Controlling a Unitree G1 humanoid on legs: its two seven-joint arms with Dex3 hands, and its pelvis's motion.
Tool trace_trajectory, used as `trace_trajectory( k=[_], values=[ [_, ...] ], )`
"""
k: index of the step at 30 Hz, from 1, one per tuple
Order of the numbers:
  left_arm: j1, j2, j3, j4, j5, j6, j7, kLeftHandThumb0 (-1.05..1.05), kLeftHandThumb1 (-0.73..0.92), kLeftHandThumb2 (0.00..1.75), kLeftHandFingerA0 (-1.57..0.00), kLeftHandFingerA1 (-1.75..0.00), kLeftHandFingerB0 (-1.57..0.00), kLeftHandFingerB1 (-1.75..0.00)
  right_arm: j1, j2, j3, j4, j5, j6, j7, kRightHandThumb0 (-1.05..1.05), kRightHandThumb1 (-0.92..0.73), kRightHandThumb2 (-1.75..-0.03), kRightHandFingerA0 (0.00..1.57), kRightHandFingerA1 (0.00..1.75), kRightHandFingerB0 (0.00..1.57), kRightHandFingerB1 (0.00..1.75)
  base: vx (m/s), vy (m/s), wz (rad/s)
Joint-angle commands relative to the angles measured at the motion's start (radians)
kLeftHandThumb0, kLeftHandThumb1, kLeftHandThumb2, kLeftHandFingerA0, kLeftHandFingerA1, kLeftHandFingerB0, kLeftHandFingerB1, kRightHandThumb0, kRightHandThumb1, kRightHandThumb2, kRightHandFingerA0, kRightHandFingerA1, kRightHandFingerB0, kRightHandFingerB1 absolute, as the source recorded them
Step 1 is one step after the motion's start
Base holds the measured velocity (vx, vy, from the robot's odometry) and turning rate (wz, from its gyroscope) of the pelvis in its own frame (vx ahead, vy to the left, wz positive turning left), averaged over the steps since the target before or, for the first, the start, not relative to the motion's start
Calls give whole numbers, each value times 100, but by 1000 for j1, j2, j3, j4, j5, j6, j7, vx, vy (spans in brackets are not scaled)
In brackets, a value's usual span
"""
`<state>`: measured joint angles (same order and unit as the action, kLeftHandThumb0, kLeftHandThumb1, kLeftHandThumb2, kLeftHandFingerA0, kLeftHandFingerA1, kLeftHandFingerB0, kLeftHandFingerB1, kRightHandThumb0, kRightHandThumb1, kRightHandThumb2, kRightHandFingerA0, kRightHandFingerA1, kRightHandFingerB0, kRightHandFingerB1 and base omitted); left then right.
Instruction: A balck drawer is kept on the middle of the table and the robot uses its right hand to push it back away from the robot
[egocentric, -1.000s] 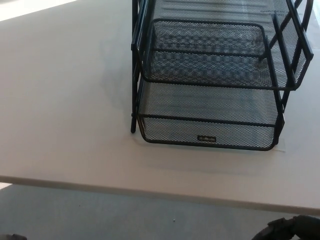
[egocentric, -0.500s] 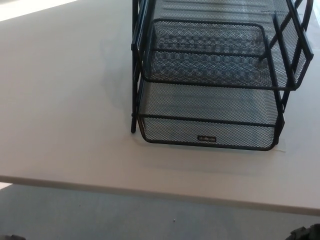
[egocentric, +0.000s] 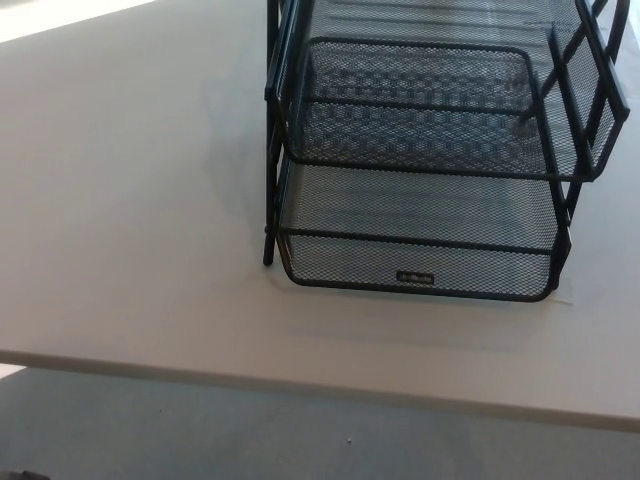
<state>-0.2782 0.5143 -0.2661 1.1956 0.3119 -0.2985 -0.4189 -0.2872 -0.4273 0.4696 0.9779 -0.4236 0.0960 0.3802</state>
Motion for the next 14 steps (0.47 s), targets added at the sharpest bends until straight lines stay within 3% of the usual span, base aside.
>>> trace_trajectory(
  k=[1, 2, 3, 14],
  values=[
    [9, 22, -3, 6, 16, -17, 5, -56, 75, 63, -49, -38, -36, -33, -52, 29, -1, 137, -19, -21, -17, -50, -58, -95, 40, 56, 32, 51, 0, 0, 0],
    [9, 22, -3, 7, 15, -19, 5, -56, 75, 63, -49, -38, -36, -33, -58, 32, -4, 152, -16, -26, -12, -50, -58, -95, 40, 56, 32, 51, 0, 0, 0],
    [8, 22, -3, 8, 16, -18, 5, -56, 75, 63, -49, -38, -36, -33, -61, 33, -5, 159, -15, -30, -10, -48, -72, -61, 47, 41, 43, 37, 0, 0, 0],
    [2, 19, -7, 7, 18, -13, 5, -57, 71, 63, -48, -38, -35, -33, -83, 39, -17, 241, -12, -66, -2, -50, -73, -62, 53, 42, 43, 37, 0, 0, 0]
  ],
)
